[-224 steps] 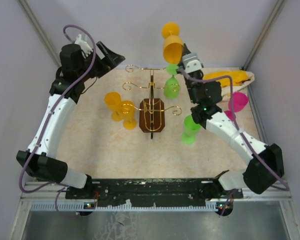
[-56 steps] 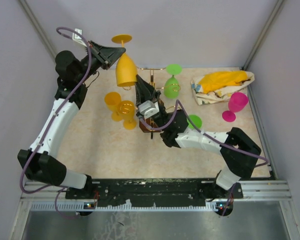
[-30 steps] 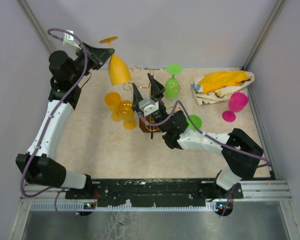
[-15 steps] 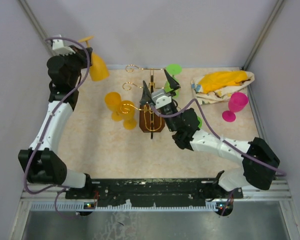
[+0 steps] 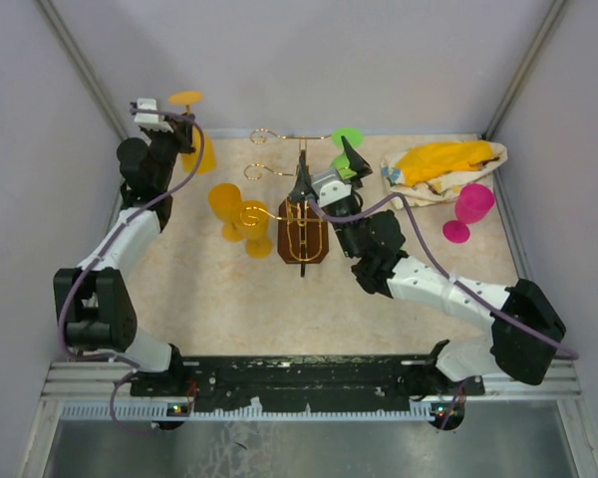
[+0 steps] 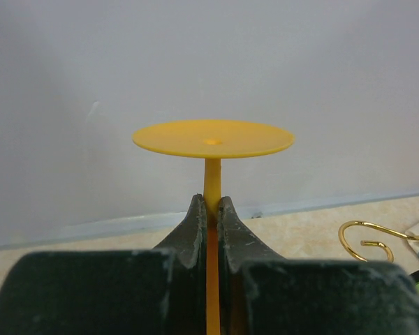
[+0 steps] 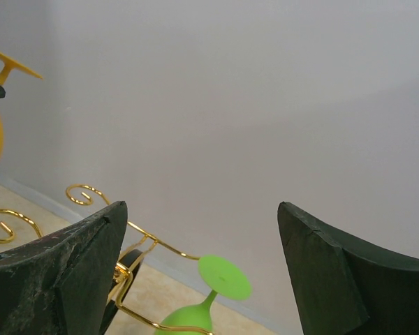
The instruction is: Place the wine glass upside down on the wine glass rack
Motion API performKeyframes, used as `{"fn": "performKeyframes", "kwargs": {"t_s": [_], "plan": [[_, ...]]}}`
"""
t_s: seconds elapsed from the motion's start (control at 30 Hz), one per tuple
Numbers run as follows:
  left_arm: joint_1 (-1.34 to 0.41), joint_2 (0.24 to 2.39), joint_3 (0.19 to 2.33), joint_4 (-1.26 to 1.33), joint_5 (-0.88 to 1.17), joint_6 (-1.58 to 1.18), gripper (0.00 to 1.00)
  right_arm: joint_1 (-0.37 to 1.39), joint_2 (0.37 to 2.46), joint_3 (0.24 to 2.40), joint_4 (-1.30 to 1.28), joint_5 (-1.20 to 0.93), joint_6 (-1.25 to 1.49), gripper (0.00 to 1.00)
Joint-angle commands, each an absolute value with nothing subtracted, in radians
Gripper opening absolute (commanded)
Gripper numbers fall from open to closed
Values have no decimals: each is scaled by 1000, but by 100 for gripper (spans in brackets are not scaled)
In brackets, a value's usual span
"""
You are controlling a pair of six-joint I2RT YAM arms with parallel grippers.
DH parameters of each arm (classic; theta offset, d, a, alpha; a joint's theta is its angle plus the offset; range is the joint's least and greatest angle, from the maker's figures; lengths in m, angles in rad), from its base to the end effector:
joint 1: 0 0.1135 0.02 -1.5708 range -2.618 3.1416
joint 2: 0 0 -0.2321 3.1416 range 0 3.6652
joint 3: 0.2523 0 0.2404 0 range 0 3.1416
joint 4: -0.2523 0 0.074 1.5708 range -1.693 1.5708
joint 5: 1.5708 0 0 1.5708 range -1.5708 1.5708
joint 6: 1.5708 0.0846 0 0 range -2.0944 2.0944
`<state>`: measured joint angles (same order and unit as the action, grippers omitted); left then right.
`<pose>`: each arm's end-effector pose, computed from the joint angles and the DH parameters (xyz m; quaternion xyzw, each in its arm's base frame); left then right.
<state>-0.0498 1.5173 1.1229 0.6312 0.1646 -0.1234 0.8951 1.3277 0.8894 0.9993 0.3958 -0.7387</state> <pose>0.3974 -0.0337 0.3482 0.0419 0.6185 -0.1184 0.7757 0.2313 0.2364 0.3752 -0.2280 0.4501 -0.0278 0.8629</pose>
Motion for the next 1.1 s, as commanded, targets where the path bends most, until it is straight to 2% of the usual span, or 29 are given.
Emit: {"fn": "performKeyframes", "kwargs": {"t_s": [0.0, 0.13, 0.4, 1.07], "plan": [[-43, 1554, 1061, 868, 234, -66, 0, 879, 1282, 877, 1014, 408, -732, 88], [-44, 1594, 971, 1092, 257, -73, 0, 868, 1274, 873, 1007, 406, -739, 88], [-51, 1686, 918, 1320, 311, -124, 0, 858, 1255, 857, 994, 408, -757, 89], [-154, 1836, 934, 1461, 459, -135, 0, 851, 1266, 848, 1000, 390, -778, 89]]}}
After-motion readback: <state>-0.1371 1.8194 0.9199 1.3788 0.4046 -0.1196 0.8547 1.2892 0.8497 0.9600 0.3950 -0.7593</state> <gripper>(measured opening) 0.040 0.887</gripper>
